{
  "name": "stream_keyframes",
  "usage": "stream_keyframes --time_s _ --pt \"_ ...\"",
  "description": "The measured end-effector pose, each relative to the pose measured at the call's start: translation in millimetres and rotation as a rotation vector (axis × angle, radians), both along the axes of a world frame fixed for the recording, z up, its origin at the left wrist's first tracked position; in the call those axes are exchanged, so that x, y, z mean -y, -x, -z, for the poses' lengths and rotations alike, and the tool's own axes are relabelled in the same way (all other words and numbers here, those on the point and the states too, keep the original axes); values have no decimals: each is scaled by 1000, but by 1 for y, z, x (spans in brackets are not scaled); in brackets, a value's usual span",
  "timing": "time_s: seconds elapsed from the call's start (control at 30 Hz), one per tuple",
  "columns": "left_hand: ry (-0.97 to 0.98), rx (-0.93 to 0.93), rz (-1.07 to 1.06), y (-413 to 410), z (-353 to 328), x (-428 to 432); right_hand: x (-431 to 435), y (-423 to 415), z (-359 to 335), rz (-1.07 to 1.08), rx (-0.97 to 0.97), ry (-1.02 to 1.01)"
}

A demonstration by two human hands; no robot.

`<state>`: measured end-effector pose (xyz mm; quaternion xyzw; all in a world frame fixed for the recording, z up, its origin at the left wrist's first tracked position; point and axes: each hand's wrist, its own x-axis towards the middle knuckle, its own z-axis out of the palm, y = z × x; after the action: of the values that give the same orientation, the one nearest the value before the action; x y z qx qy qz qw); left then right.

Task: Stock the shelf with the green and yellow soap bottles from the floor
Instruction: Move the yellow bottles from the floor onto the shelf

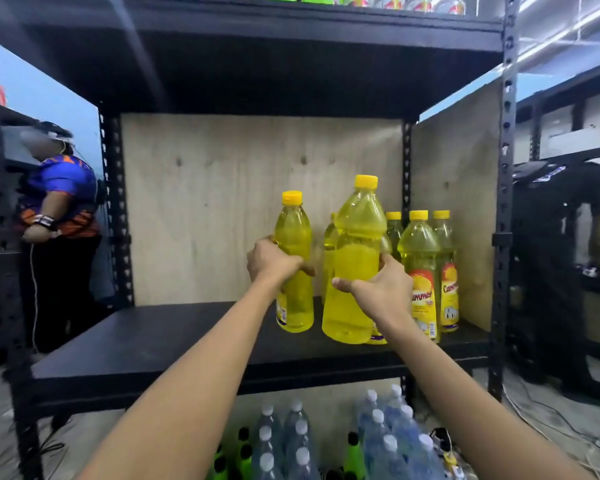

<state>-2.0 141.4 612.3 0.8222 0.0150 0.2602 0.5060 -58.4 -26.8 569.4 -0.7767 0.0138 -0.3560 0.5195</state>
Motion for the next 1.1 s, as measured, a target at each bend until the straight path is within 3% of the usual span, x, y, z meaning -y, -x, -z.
stream_keyframes --time_s 0.37,0.67,0.9,1.1 --pt "29 -64 77 -110 18 23 -29 -71 28 147 -35 144" --pt "47 -53 166 -153 39 28 -29 -89 39 231 -29 205" --pt "-14 -151 290 -157 55 11 -37 -89 45 211 -64 195" --pt "249 55 278 -106 89 -2 -35 -76 39 135 -76 239"
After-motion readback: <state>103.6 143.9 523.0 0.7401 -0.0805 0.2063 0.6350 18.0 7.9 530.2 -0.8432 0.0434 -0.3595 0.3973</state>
